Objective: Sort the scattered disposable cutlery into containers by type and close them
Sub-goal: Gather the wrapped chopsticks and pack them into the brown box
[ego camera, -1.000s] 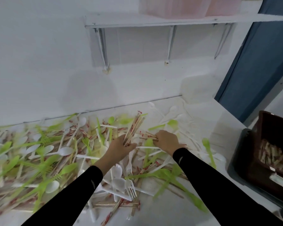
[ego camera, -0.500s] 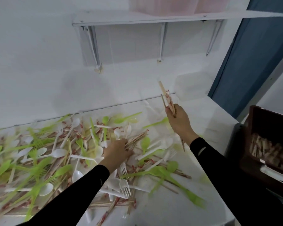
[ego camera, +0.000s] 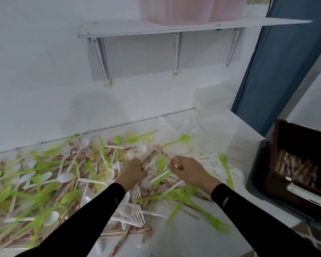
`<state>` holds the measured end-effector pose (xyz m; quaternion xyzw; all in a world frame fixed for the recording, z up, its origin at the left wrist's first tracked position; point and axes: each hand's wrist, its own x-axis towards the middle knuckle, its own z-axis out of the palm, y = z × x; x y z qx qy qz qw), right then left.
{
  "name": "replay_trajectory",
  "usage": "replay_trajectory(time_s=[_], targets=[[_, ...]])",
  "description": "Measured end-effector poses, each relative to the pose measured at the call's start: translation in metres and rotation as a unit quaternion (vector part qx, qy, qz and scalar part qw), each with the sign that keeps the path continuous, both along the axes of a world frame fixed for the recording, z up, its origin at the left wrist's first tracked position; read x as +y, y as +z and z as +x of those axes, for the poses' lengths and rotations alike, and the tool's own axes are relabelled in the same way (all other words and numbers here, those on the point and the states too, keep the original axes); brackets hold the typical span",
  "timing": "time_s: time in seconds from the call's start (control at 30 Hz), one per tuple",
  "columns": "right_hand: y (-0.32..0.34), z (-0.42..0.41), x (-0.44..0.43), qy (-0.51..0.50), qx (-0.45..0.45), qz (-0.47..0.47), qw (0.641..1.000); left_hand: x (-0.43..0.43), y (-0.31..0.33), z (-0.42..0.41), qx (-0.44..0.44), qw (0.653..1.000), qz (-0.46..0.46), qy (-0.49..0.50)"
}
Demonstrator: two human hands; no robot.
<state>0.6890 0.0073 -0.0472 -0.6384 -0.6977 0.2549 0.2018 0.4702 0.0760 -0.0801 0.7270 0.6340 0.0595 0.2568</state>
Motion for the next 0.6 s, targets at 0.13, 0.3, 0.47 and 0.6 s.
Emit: replay_trajectory(time_s=[0.13, 0.3, 0.47, 0.6], targets=[[-0.014, -0.008, -0.003, 0.066, -0.031, -0.081, 0.994, 0.005, 0.006, -0.016, -0.042, 0.997, 0.042, 0.058], [-0.008, -0.007, 0.014, 0.037, -0.143, -0.104, 0.983, 0.014, 0.016, -0.042, 0.026, 0.994, 0.085, 0.068], [-0.003, 0.004, 0.024, -0.039, -0.143, -0.075, 0.986, 0.011, 0.01, -0.024, -0.061, 0.994, 0.084, -0.033], [-0.004, 0.01, 0.009, -0.028, -0.121, -0.08, 0.989, 0.007, 0.001, -0.003, -0.121, 0.987, 0.054, -0.092]])
